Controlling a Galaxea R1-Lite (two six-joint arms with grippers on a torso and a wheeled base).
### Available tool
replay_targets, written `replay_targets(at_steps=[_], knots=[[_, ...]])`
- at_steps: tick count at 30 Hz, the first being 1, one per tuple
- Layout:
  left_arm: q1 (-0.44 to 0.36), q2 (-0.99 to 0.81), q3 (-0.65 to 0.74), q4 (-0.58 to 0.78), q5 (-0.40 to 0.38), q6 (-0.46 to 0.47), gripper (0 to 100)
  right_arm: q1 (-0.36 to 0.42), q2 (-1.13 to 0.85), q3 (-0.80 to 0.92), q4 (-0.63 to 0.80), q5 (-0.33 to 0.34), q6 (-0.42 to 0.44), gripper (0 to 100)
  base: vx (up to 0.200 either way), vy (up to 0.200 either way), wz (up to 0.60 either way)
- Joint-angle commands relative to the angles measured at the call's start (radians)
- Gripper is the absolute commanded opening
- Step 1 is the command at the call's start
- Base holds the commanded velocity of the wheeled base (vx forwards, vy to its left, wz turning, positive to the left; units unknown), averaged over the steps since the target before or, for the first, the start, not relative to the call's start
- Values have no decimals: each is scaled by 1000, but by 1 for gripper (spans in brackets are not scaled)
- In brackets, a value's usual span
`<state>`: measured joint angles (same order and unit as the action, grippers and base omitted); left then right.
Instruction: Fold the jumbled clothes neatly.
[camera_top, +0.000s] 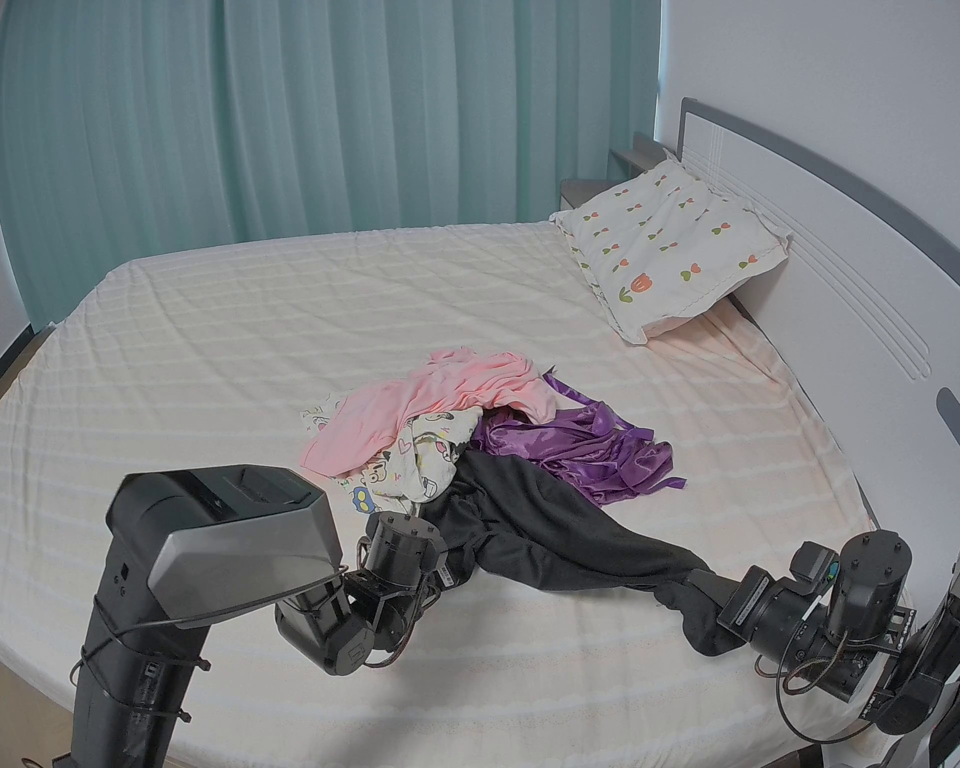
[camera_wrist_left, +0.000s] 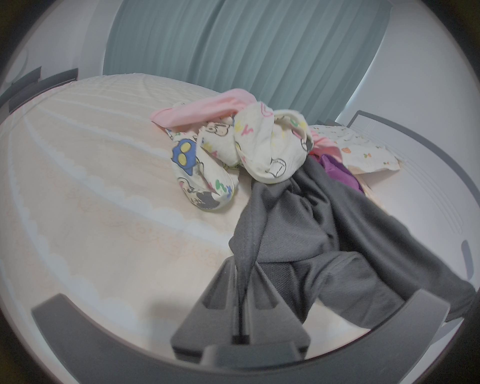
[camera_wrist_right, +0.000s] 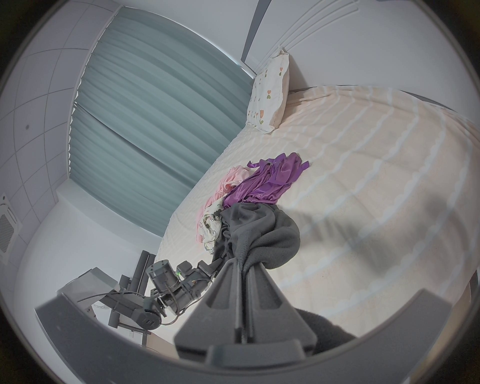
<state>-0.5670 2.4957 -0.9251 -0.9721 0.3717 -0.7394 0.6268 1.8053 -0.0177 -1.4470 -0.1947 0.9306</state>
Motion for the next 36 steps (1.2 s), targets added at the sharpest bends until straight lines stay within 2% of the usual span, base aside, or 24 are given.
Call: replay_targets(at_steps=[1,9,12,13,14,16,17,18,19,21,24,25,31,36], knots=[[-7,-189,129,-3,4,-77,0,1,-6,16,-6,6,17,0,0,0,0],[-123,-549,295,-5,4,-110,0,45,-121,16,-92,14,-3,0,0,0,0],[-166,-713,328,-7,19,-101,0,40,-238,-10,-122,18,-87,0,0,0,0],[-168,-722,330,-7,21,-101,0,40,-244,-11,-121,20,-90,0,0,0,0],[-171,-805,358,-7,35,-72,0,34,-310,-36,-118,47,-115,0,0,0,0],[-163,-880,387,-8,33,-37,0,16,-370,-61,-118,113,-128,0,0,0,0],[-162,-887,388,-8,33,-35,0,13,-373,-62,-118,120,-128,0,0,0,0],[-149,-959,431,-8,32,-26,0,-22,-408,-82,-116,199,-148,0,0,0,0],[-137,-989,451,-8,27,-28,0,-52,-414,-97,-113,242,-167,0,0,0,0],[-105,-1040,474,-8,12,-32,0,-102,-416,-145,-96,290,-196,0,0,0,0],[-59,-1081,480,-3,-13,-41,0,-134,-417,-197,-73,302,-204,0,0,0,0],[-4,-1120,499,3,-45,-86,0,-159,-420,-220,-56,307,-199,0,0,0,0],[-2,-1123,586,-3,-50,-115,0,-156,-342,-131,-65,342,-165,0,0,0,0],[-10,-1100,592,-3,-50,-121,0,-176,-267,-128,-67,336,-161,0,0,0,0]])
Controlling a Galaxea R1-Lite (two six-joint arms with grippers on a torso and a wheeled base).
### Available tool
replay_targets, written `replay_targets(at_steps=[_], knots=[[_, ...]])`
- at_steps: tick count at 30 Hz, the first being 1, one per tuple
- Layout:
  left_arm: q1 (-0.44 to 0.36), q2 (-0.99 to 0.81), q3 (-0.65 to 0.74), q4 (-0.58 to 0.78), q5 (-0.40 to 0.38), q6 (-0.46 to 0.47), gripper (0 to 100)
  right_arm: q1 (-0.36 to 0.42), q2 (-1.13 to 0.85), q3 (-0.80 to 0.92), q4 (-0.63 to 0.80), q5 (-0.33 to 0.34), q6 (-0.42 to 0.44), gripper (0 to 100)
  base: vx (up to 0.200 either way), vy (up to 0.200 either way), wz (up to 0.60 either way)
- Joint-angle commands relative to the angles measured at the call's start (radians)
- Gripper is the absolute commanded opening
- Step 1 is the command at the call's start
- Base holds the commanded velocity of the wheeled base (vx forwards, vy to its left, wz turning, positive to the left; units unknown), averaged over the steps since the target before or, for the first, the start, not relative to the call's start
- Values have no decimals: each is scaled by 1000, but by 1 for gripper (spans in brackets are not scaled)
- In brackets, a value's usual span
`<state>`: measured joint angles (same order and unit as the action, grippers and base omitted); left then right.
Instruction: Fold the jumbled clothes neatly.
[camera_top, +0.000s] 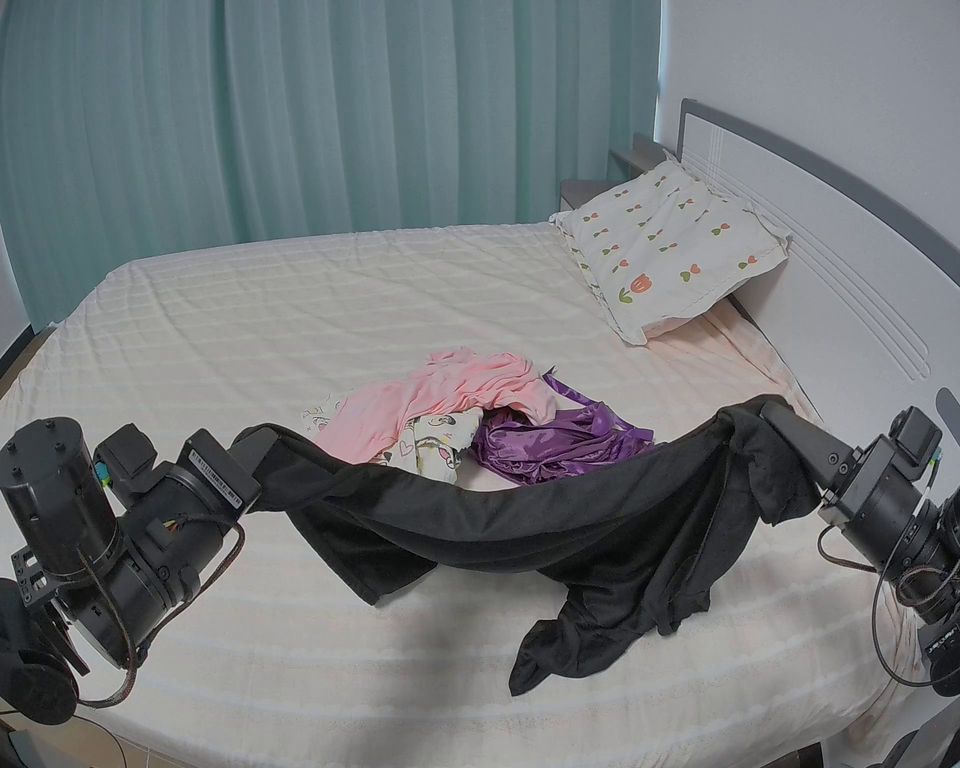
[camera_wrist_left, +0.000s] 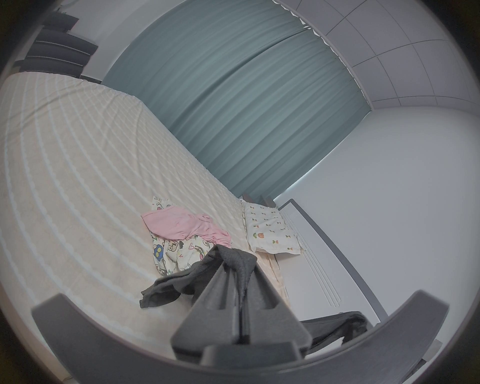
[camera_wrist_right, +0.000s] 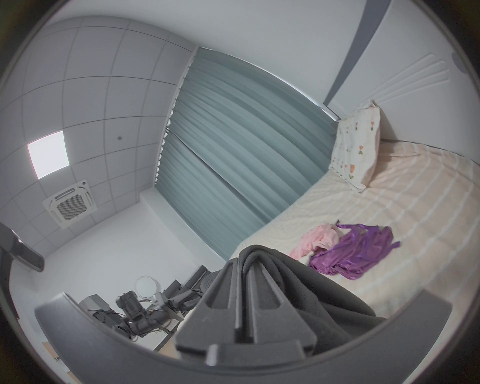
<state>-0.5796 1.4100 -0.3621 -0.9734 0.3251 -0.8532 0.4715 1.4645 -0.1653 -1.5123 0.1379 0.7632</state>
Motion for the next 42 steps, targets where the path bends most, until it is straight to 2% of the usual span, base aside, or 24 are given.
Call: replay_targets(at_steps=[1,4,9,14,18,23,33,38,42], knots=[[3,-8,29,-2,-3,-7,0,-27,83,20,-2,3,5,0,0,0,0],[0,-9,29,-2,-3,-10,0,-24,93,23,3,-1,5,0,0,0,0],[-91,-2,31,5,-1,-60,0,-8,96,35,8,-7,2,0,0,0,0],[-135,-2,46,5,0,-70,0,-2,82,36,0,-12,-10,0,0,0,0],[-141,-13,46,7,3,-67,0,13,60,41,12,-35,-51,0,0,0,0],[-141,-11,49,7,3,-67,0,44,96,58,8,-37,-56,0,0,0,0],[-134,-25,75,9,3,-67,0,38,96,61,0,-37,-56,0,0,0,0],[-129,-43,77,9,3,-61,0,36,106,59,0,-37,-54,0,-200,0,0],[-132,-72,60,85,-3,-60,0,27,105,55,0,-35,-58,0,-50,0,0]])
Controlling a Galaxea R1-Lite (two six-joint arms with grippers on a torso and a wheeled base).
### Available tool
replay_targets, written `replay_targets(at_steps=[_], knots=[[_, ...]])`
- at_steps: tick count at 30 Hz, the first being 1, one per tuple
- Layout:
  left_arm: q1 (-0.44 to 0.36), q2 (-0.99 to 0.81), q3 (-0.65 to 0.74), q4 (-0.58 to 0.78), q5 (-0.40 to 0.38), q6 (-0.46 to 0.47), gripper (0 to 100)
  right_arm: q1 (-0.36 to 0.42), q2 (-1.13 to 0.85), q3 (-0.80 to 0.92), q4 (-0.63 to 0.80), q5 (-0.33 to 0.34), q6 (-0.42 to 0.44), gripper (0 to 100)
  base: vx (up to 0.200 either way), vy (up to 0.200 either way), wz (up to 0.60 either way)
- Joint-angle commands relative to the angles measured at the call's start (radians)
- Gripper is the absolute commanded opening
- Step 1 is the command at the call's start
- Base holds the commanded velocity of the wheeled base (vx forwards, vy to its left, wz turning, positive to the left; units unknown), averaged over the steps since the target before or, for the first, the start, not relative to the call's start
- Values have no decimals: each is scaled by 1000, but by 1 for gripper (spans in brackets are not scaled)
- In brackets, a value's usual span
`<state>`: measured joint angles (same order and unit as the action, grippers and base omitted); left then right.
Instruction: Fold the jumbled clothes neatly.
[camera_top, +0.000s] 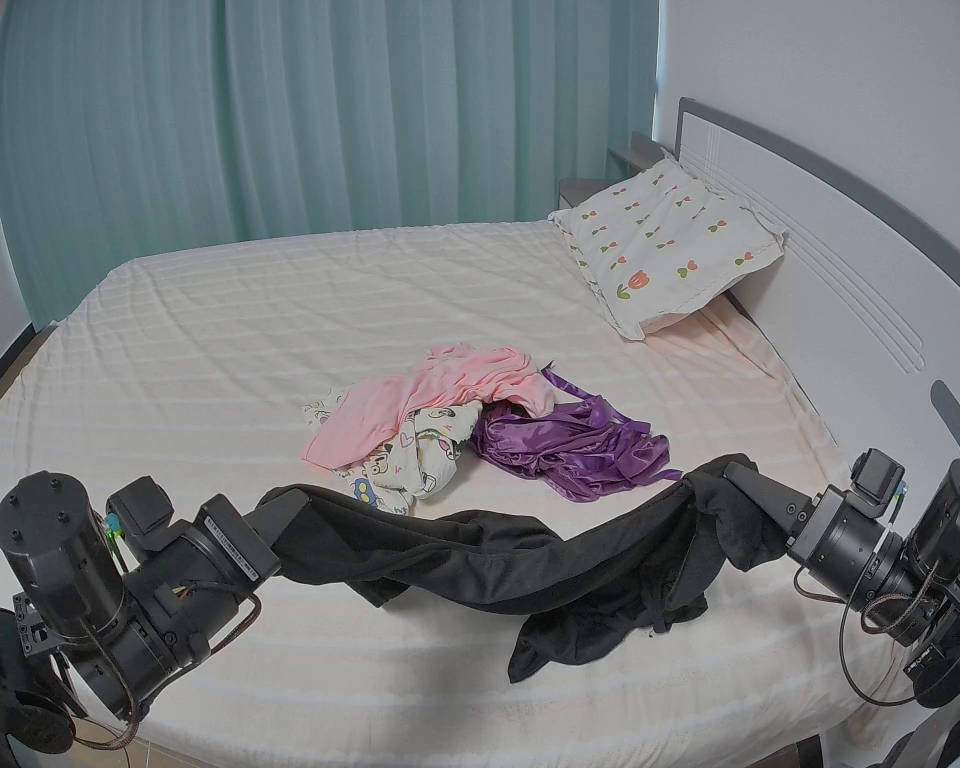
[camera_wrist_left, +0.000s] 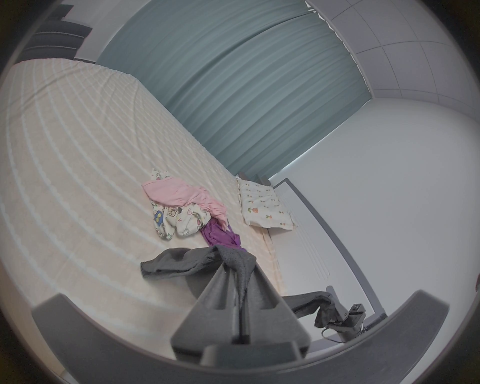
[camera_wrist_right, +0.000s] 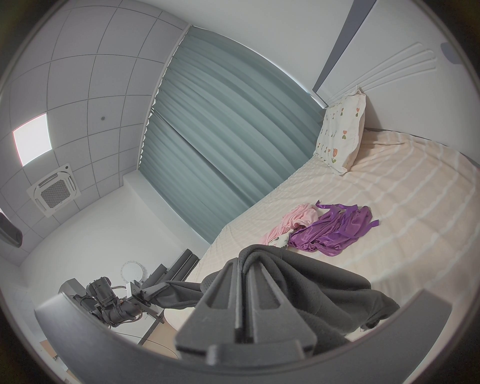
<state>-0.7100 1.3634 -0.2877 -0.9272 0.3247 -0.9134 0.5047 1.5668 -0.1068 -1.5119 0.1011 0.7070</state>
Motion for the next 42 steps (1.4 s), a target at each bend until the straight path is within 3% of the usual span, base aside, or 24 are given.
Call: replay_targets(at_steps=[1,6,33,42], knots=[[-2,-26,-21,57,-3,1,0,-6,2,-1,1,2,-1,0,0,0,0],[0,-14,-39,116,-6,-5,0,-18,15,2,12,11,6,0,0,0,0],[7,8,-36,113,-27,-39,0,17,55,1,-5,-7,9,0,0,0,0],[9,10,-27,113,-61,-42,0,25,58,1,-5,-7,9,0,0,200,0]])
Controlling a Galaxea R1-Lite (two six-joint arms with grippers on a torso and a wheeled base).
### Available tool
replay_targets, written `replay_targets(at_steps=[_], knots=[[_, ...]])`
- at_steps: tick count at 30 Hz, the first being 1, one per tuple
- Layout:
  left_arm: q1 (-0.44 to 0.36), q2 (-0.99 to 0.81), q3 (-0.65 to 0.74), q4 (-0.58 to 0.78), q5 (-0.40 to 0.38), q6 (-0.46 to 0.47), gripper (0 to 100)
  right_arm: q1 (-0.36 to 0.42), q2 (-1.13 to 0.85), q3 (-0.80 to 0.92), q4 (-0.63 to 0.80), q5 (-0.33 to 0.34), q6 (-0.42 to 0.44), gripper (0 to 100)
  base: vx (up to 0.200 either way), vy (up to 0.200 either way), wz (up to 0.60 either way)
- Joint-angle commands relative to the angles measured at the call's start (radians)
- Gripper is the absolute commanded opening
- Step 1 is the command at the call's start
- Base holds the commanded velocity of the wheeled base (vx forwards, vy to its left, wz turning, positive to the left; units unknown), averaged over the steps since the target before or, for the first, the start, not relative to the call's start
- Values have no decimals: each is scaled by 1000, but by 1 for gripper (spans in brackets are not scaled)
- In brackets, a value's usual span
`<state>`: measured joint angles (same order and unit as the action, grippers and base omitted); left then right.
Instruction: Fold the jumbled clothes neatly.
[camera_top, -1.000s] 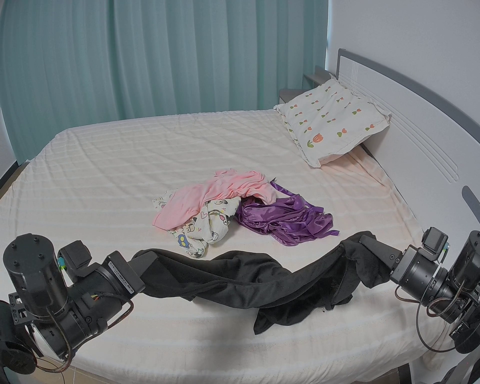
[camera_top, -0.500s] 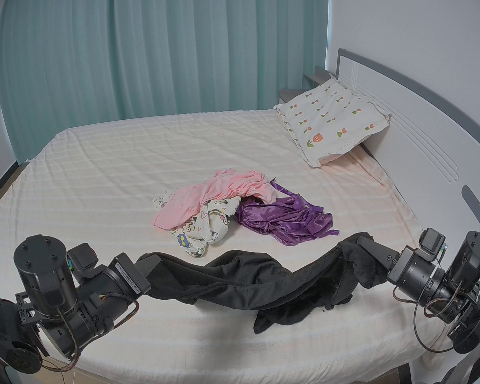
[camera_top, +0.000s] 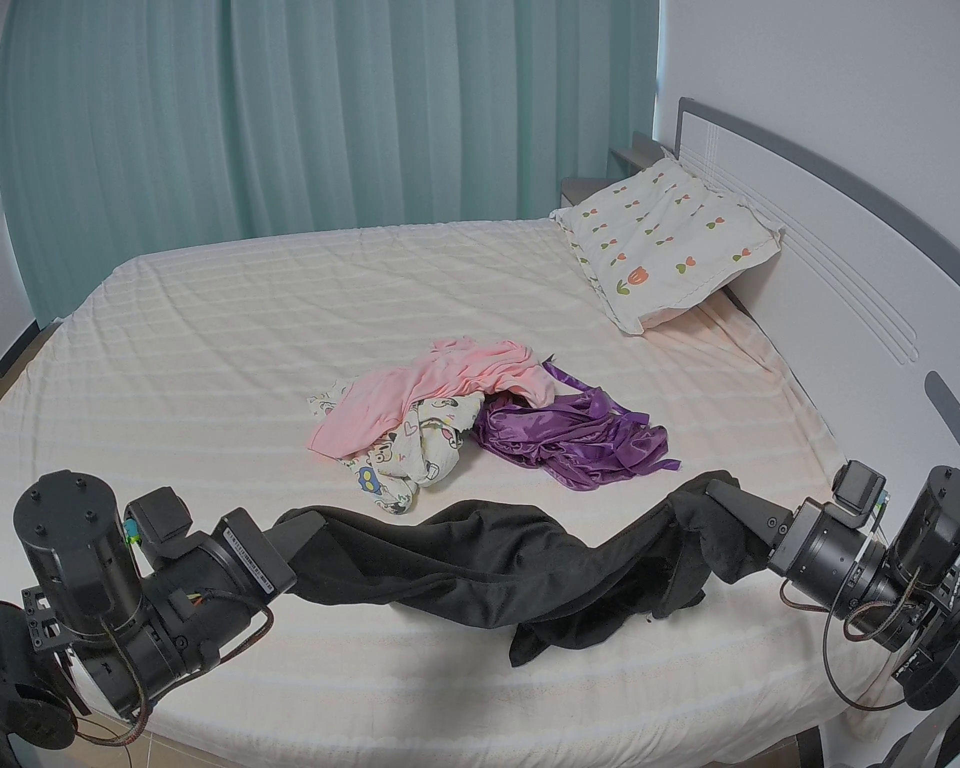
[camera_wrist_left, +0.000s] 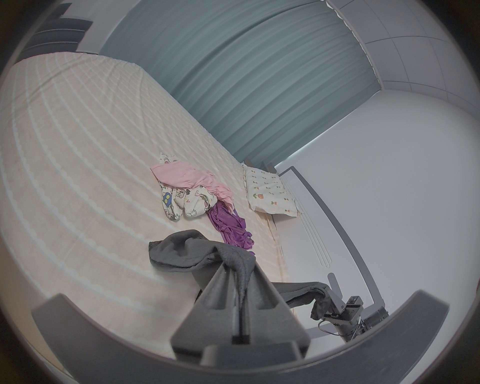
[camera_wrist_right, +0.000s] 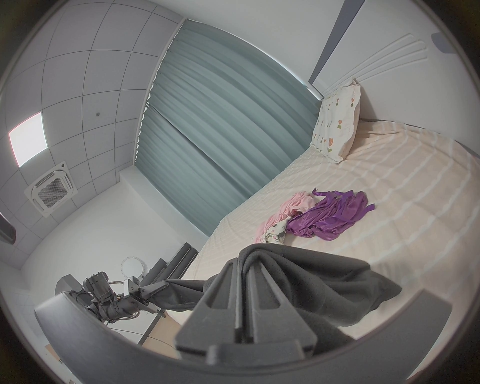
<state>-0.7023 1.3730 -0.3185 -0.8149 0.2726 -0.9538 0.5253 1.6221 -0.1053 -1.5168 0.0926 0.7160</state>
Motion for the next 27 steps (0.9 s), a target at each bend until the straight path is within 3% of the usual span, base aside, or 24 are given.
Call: replay_targets(at_steps=[1,27], knots=[[3,1,6,0,-9,-2,0,4,2,-1,0,1,0,0,0,200,0],[-2,-15,7,5,-9,1,0,4,-8,-2,-2,-1,-1,0,0,200,0]])
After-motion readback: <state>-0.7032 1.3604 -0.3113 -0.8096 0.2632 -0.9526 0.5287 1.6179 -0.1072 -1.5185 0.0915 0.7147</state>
